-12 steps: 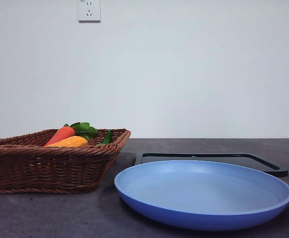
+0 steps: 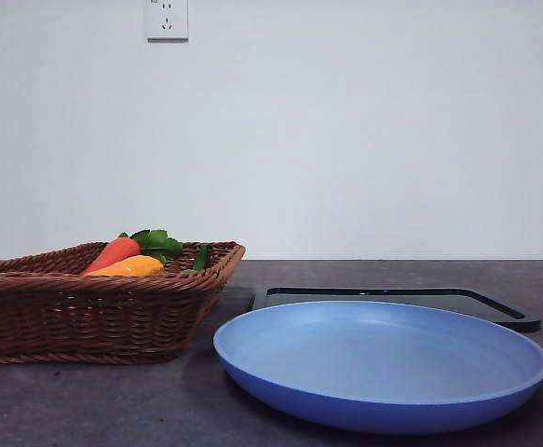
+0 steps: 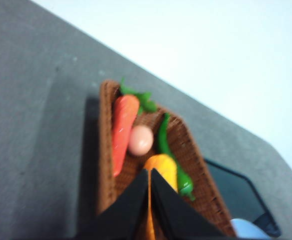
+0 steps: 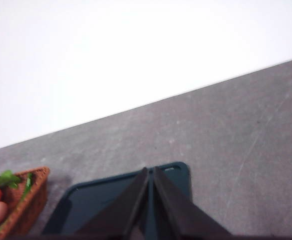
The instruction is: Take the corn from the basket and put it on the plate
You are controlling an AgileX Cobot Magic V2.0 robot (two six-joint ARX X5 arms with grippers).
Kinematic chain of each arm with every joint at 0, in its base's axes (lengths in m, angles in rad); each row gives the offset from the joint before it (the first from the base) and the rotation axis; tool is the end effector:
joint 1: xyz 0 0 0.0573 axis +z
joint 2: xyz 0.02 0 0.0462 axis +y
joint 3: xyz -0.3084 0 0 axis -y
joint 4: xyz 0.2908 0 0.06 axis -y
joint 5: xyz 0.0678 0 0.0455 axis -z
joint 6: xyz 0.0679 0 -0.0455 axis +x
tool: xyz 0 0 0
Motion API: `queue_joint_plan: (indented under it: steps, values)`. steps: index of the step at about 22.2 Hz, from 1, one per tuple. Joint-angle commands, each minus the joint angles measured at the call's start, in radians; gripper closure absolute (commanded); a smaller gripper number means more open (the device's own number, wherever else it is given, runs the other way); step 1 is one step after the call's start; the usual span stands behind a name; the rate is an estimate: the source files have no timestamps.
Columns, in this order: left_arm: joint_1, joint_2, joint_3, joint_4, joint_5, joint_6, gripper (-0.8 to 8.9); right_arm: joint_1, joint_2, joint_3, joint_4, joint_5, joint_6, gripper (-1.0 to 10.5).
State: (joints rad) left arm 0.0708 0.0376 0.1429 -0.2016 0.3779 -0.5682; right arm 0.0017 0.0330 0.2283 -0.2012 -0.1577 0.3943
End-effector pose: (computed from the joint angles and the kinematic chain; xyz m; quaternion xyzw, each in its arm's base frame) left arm 0.1265 -0.0161 0.1927 -0.2870 0.0879 -0.1335 0.9445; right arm 0.1202 0.0109 0.2282 0.1955 0.0185 0.0775 0.9775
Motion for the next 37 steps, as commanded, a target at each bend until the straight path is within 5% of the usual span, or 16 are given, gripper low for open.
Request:
queue_joint_plan:
  steps: [1,7,15,20,27,29,32,37]
  values:
    - [0.002,0.034,0.077,-0.022,0.023,0.003,8.06,0.003,0.039,0.070,-0.045,-0.007,0.013,9.4]
    - [0.002,0.166,0.261,-0.151,0.124,0.126,8.07,0.003,0.164,0.222,-0.171,-0.106,-0.055,9.4]
    - [0.001,0.383,0.489,-0.412,0.257,0.372,8.07,0.010,0.393,0.415,-0.437,-0.288,-0.274,9.4]
    - [-0.008,0.473,0.565,-0.531,0.284,0.469,8.07,0.044,0.510,0.516,-0.607,-0.294,-0.375,9.4]
    - [-0.042,0.547,0.571,-0.531,0.284,0.485,7.94,0.117,0.604,0.574,-0.663,-0.287,-0.404,9.4]
    - [-0.041,0.557,0.571,-0.523,0.283,0.476,6.79,0.119,0.616,0.574,-0.659,-0.286,-0.393,8.9]
    - [-0.042,0.564,0.571,-0.511,0.283,0.474,4.25,0.119,0.621,0.574,-0.640,-0.270,-0.360,6.4]
    - [-0.042,0.577,0.571,-0.509,0.283,0.473,3.96,0.121,0.678,0.575,-0.623,-0.263,-0.326,6.2]
